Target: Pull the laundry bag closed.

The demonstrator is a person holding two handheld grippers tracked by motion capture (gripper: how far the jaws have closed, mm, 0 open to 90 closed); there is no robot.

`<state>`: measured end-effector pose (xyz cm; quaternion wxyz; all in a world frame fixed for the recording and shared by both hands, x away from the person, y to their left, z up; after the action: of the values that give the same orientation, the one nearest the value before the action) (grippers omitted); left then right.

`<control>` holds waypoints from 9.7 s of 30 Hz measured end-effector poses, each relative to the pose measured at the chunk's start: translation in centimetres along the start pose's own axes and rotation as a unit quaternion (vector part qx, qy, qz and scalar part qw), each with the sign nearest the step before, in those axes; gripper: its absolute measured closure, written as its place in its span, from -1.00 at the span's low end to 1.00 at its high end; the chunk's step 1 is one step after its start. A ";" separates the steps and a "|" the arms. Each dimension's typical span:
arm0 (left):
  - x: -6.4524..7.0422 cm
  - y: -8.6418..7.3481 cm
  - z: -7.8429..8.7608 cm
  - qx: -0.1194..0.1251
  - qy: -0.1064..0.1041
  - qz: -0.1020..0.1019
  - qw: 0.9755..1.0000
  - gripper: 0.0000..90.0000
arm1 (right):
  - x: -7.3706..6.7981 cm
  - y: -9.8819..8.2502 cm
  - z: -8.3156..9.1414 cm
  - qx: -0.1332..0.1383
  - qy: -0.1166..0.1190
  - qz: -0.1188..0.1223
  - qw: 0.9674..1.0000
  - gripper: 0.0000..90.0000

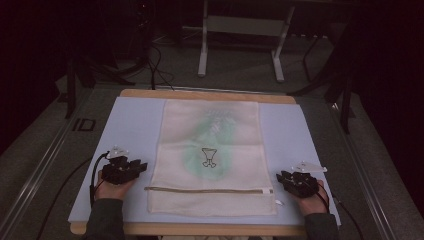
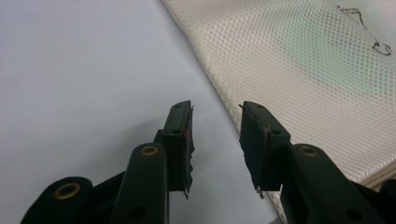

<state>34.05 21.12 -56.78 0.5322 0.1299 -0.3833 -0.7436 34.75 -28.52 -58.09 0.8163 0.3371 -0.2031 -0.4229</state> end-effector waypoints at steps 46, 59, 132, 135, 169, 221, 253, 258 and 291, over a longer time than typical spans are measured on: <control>1.9 0.0 -0.2 -0.016 -0.084 -0.048 0.995 0.58 | -3.0 1.6 0.3 0.011 0.073 0.046 0.996 0.51; 2.3 -0.1 -0.3 -0.021 -0.089 -0.060 0.994 0.52 | -3.9 2.1 0.3 0.014 0.082 0.055 0.995 0.49; 2.8 -0.3 -0.3 -0.030 -0.115 -0.088 0.989 0.98 | -19.3 11.0 -2.8 0.031 0.221 0.232 0.947 0.49; 2.8 -0.3 -0.4 -0.032 -0.113 -0.089 0.989 0.97 | -20.1 11.3 -3.1 0.032 0.225 0.239 0.944 0.49; 2.5 -0.1 -0.2 -0.021 -0.116 -0.079 0.990 0.96 | -25.9 13.2 -5.3 0.032 0.257 0.268 0.928 0.57; 2.3 0.0 0.0 -0.016 -0.115 -0.078 0.990 0.96 | -31.2 14.1 -8.3 0.024 0.291 0.288 0.912 0.70; 2.0 0.1 0.2 -0.010 -0.112 -0.074 0.991 0.91 | -34.3 14.5 -10.9 0.009 0.292 0.295 0.910 0.88; 1.9 0.1 0.2 -0.010 -0.112 -0.074 0.991 0.91 | -34.8 14.6 -11.3 0.008 0.294 0.293 0.910 0.86; 1.8 0.1 0.3 -0.007 -0.112 -0.070 0.991 0.90 | -36.9 14.7 -14.1 -0.029 0.280 0.302 0.911 0.72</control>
<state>33.23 19.63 -56.11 0.4339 0.0689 -0.4252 -0.7913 30.90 13.42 -58.95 0.9380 0.3398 -0.0461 -0.0499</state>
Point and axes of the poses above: each handheld gripper's, and its own axes: z roughly backward along the jaws, y roughly out of its top, x roughly to its right, the point moved 8 cm from there along -z, roughly forward along the jaws, and after that the axes turned 2 degrees about z, right-handed, at the moved point
